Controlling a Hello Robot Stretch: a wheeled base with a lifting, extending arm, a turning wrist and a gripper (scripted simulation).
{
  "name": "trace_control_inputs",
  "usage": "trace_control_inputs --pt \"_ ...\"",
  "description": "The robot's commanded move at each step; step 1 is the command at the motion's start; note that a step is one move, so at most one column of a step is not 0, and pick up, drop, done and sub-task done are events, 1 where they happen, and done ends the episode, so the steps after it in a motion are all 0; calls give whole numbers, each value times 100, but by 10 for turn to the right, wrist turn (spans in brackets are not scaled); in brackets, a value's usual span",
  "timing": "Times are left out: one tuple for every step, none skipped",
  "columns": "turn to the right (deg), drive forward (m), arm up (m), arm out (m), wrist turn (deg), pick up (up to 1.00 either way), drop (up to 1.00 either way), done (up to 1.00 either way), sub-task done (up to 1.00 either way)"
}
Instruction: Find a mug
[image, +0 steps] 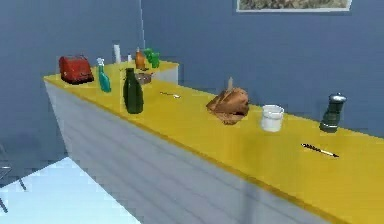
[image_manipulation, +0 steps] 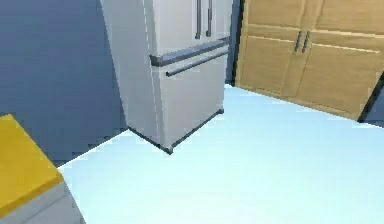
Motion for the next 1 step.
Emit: trace_control_inputs --pt "210 0 0 0 0 0 0 0 0"
